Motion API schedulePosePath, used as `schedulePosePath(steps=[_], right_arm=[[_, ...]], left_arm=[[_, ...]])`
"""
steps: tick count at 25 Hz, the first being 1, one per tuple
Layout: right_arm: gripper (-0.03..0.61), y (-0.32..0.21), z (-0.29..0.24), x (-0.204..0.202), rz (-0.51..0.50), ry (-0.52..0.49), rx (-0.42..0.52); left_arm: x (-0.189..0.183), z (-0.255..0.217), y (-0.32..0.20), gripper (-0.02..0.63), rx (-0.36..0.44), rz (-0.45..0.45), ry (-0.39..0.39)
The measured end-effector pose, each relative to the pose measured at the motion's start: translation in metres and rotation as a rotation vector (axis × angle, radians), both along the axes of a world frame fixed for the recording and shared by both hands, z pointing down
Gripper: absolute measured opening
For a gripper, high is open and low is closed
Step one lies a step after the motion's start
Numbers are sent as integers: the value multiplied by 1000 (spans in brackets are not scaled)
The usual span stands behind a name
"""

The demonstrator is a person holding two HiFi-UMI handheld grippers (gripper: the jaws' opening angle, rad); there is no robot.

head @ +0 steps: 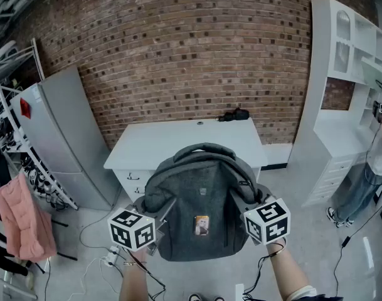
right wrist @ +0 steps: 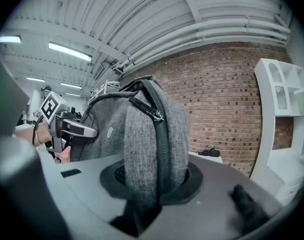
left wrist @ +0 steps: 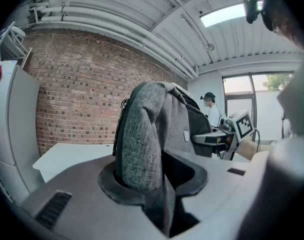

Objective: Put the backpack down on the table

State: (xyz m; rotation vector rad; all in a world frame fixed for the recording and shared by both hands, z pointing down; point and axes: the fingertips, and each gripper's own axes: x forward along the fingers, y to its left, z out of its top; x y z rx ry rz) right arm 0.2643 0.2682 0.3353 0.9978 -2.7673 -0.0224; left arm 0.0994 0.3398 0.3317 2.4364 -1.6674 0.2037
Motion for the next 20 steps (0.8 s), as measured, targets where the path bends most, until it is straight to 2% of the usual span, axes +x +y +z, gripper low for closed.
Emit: schedulePosePath(steps=[10,15,20], right_arm=[[103,29,-18,-30,11,9,52],[106,16,-8,-44,-22,-1,33],[109,16,-15,-72,0,-4,46]], left_arm=[[-31,-14,26,141,53,0,-1],[-45,-5,13,141,59,10,-1],[-74,-9,12,141,66,30,-1]])
